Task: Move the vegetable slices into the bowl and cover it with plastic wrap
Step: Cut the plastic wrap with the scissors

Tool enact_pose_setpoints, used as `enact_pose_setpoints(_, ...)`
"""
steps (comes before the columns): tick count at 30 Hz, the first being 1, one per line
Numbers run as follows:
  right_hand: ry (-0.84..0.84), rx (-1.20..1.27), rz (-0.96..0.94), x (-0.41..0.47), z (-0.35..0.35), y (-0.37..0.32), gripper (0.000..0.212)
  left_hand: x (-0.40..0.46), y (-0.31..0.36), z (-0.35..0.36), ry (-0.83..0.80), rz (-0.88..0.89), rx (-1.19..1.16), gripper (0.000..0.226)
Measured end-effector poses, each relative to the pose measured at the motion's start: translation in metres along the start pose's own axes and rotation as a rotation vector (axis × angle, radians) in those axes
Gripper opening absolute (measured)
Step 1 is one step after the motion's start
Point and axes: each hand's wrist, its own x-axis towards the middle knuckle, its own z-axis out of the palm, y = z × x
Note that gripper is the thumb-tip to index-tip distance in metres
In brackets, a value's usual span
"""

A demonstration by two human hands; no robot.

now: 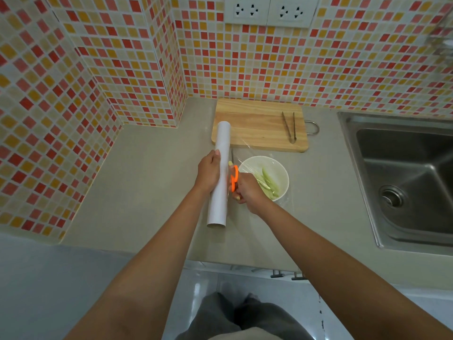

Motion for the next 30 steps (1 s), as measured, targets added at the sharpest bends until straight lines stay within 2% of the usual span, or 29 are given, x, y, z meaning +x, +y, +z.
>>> enact_pose_setpoints(8,0.011,0.015,-0.005,0.011,-0.002,-0.011,0.052,-0.001,0.003,0.000,0.007,-0.010,-0.035,0.035)
enact_pose_setpoints(13,0.013,-0.009,0.013,0.016,-0.004,-0.019,0.053,0.000,0.004,0.000,0.003,-0.024,-0.045,0.045)
enact_pose_setpoints(21,0.006,-0.029,0.031,0.029,-0.006,-0.031,0.051,0.003,0.003,0.001,0.005,-0.031,-0.055,0.044)
enact_pose_setpoints(30,-0.016,0.018,-0.026,0.046,-0.011,-0.042,0.050,0.006,0.001,0.004,-0.018,-0.036,-0.060,0.046)
